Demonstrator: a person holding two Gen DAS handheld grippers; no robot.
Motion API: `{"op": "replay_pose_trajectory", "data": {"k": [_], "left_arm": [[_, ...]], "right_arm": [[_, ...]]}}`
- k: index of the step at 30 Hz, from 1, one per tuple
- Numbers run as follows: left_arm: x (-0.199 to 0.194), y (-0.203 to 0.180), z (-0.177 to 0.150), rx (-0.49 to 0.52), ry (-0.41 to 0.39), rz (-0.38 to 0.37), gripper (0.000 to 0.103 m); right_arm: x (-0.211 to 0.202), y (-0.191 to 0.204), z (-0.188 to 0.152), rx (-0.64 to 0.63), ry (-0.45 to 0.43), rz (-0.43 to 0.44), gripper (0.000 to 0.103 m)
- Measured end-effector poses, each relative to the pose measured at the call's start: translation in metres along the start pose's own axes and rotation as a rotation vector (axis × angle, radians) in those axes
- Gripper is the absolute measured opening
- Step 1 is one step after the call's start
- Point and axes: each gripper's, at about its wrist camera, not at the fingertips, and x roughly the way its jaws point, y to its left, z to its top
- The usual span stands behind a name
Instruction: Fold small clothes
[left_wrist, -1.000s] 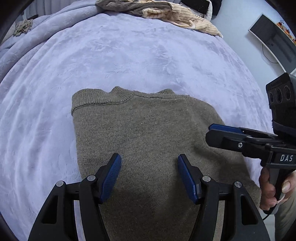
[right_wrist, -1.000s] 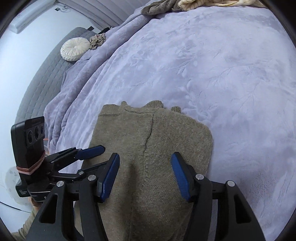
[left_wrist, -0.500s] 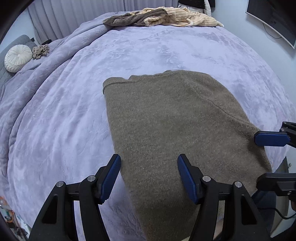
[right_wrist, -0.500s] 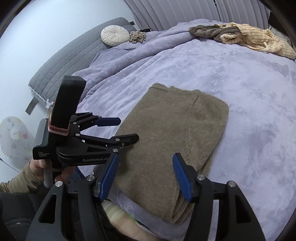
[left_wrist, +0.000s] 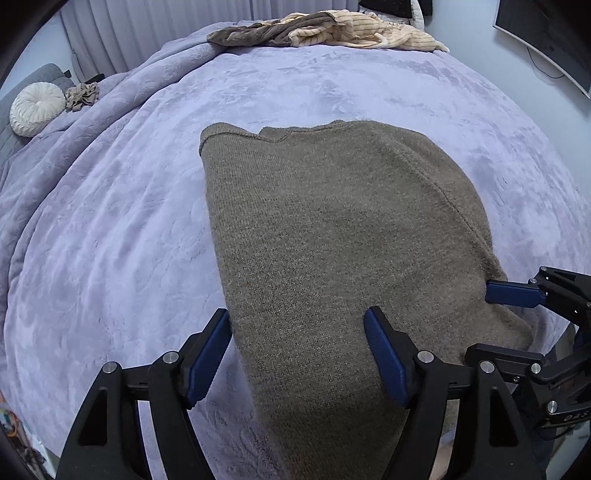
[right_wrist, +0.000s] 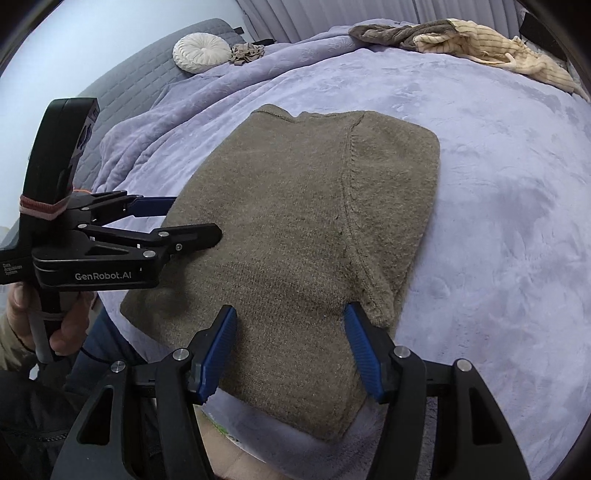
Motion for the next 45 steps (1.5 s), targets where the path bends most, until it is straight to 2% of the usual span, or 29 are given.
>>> {"op": "replay_pose_trajectory", "data": {"k": [3,5,7,10,11,13,14,18,21,22,26,30,35,45], "left_arm": [[-0.007,-0.002,0.004,-0.001,0.008,0.026,0.075],[-0.022,-0.006,0.010,0.008,-0.012,0.071,0.075],[-0.038,-0.011,0.016,0.020,-0.044,0.103,0.075],[-0.062,-0.016,0.023,0.026,-0.084,0.129,0.075],[-0.070,-0.017,0.026,0.021,-0.093,0.137,0.075],[-0.079,-0.017,0.028,0.011,-0.100,0.133,0.081],[-0.084,-0.017,0.030,0.009,-0.108,0.128,0.090],[-0.093,-0.019,0.028,0.004,-0.144,0.118,0.091],[-0.088,-0.020,0.024,-0.010,-0.078,0.032,0.091],[-0.086,-0.021,0.022,-0.016,-0.067,0.031,0.091],[-0.080,-0.021,0.014,-0.069,-0.056,0.143,0.091],[-0.071,-0.011,0.014,-0.132,0.024,0.071,0.091],[-0.071,-0.007,0.016,-0.139,0.012,0.097,0.091],[-0.058,0.002,0.027,-0.156,0.051,0.078,0.091]], "right_arm": [[0.000,0.008,0.006,-0.035,0.042,-0.043,0.064],[-0.010,0.018,0.017,-0.052,0.060,-0.067,0.066],[-0.026,0.030,0.027,-0.085,0.033,-0.087,0.068],[-0.044,0.046,0.042,-0.108,-0.006,-0.146,0.080],[-0.048,0.050,0.046,-0.109,-0.007,-0.165,0.080],[-0.052,0.056,0.055,-0.107,-0.002,-0.209,0.080],[-0.053,0.057,0.057,-0.107,0.005,-0.240,0.080],[-0.050,0.066,0.061,-0.140,0.056,-0.354,0.080],[-0.052,0.068,0.056,-0.157,0.085,-0.353,0.080],[-0.051,0.070,0.055,-0.161,0.088,-0.357,0.080],[-0.051,0.074,0.051,-0.173,0.099,-0.372,0.080],[-0.050,0.072,0.051,-0.161,0.106,-0.366,0.080],[-0.046,0.068,0.054,-0.154,0.119,-0.367,0.080],[-0.035,0.061,0.068,-0.156,0.148,-0.376,0.080]]}}
